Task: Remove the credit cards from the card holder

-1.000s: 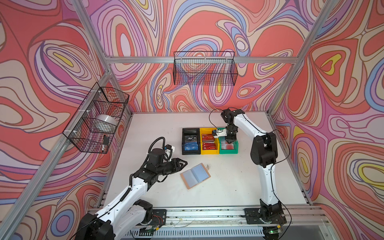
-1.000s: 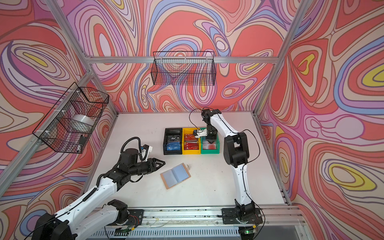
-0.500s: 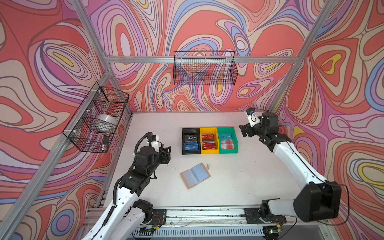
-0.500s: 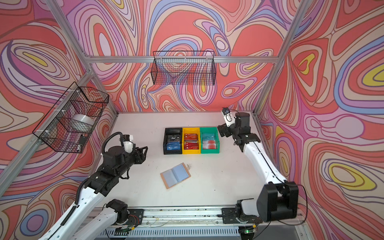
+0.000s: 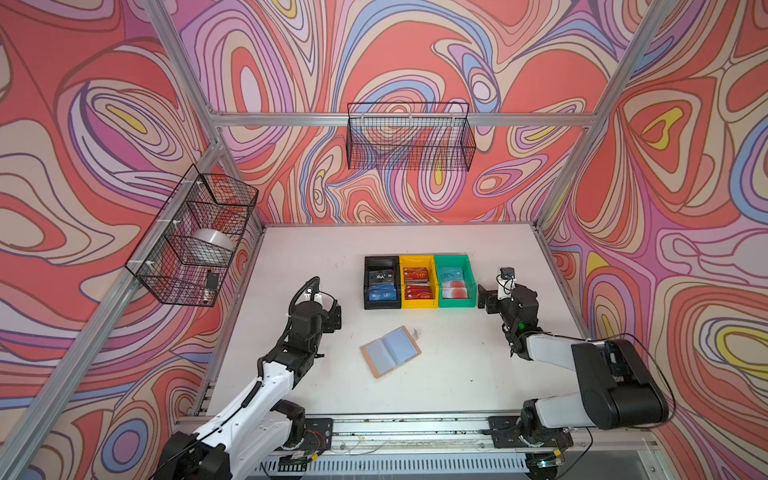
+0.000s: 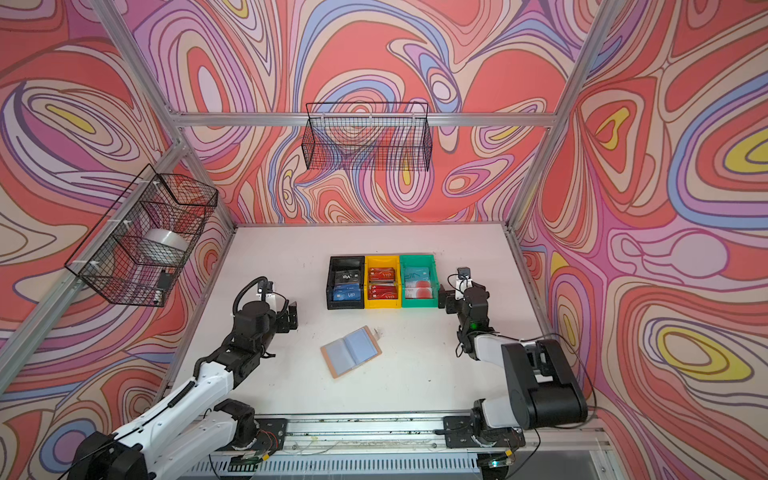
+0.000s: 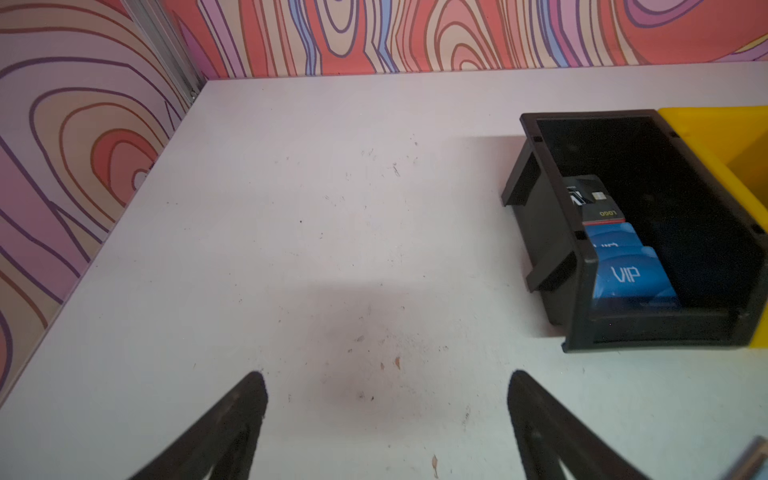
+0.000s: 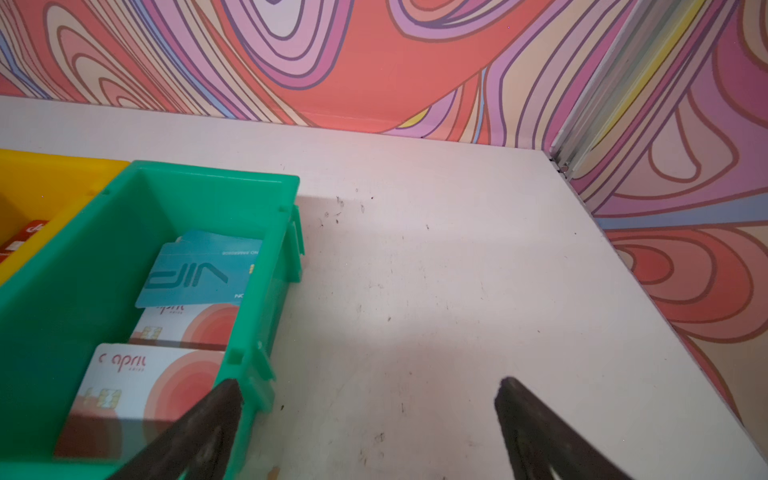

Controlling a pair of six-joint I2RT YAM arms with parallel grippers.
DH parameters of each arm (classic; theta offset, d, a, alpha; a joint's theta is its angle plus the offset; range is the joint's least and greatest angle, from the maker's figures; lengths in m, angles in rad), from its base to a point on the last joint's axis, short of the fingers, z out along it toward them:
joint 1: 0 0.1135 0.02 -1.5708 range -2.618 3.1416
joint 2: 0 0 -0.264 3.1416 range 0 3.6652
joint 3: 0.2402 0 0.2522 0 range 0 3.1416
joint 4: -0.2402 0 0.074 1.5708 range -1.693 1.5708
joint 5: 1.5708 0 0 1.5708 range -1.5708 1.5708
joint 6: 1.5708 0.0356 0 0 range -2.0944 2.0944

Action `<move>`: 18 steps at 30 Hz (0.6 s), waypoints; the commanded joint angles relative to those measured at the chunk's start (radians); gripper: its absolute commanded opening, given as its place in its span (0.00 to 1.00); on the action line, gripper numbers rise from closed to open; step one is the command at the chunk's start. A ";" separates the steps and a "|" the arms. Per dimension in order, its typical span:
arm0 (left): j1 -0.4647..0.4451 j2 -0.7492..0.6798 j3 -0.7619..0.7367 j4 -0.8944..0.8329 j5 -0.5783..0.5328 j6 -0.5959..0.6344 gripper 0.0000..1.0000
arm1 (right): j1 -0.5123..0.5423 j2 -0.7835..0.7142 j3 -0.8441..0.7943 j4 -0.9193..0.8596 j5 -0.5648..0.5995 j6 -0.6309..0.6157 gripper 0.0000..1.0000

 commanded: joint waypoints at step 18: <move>0.288 0.364 -0.075 0.600 0.229 0.085 0.98 | -0.008 0.167 0.054 0.208 0.048 0.043 0.98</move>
